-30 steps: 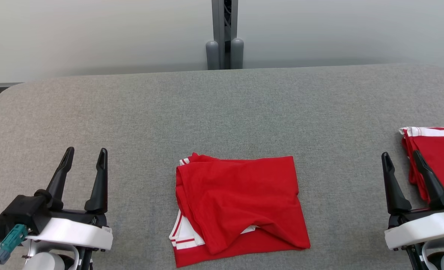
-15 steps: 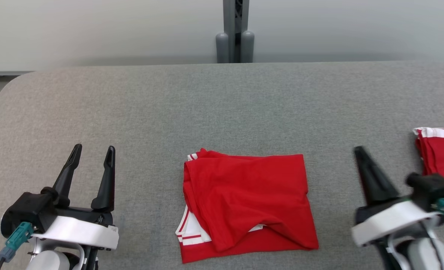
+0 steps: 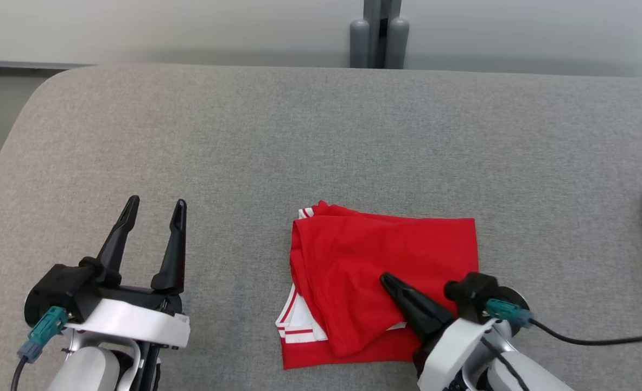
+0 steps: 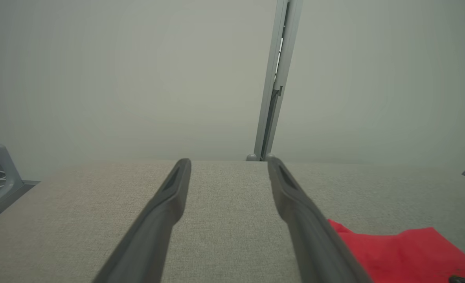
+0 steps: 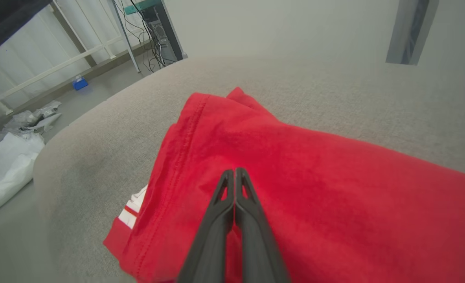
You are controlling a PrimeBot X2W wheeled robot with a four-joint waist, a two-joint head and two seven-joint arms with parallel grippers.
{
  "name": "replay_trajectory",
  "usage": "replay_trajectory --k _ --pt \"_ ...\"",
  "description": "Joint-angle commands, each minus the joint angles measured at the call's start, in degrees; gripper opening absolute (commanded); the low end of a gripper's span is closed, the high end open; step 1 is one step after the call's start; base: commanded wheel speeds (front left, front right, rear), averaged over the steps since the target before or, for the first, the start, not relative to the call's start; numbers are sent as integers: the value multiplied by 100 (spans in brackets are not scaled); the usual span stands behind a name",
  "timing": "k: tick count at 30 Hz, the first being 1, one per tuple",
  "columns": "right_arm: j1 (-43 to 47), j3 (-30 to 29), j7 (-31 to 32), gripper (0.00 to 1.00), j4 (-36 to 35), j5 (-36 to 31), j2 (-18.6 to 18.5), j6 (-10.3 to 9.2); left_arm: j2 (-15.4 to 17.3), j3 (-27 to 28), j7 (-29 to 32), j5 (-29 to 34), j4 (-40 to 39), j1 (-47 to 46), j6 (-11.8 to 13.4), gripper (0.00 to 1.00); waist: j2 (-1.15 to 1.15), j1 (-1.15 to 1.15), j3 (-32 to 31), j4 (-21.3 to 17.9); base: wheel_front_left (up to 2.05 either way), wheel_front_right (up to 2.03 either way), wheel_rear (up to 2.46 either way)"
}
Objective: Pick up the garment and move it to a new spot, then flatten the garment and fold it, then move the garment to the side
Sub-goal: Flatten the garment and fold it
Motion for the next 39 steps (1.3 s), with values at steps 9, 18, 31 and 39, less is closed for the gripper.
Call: replay_trajectory --k 9,18,31,39 --pt "-569 1263 -319 0 829 855 -191 0 -82 -10 -81 -39 215 -195 -114 100 0 0 111 105 0 0 0" --pt "-697 2038 -527 0 982 1492 -24 0 -107 21 -131 -46 346 -244 -173 100 0 0 77 10 0 0 0" --pt "-237 -757 -735 0 -172 754 -179 0 93 213 -141 -51 262 -12 -101 100 0 0 -189 -349 0 0 0" --pt "390 -2418 -636 10 -784 -121 -111 0 152 235 -125 -75 183 98 -84 100 0 0 -364 -511 0 0 0"
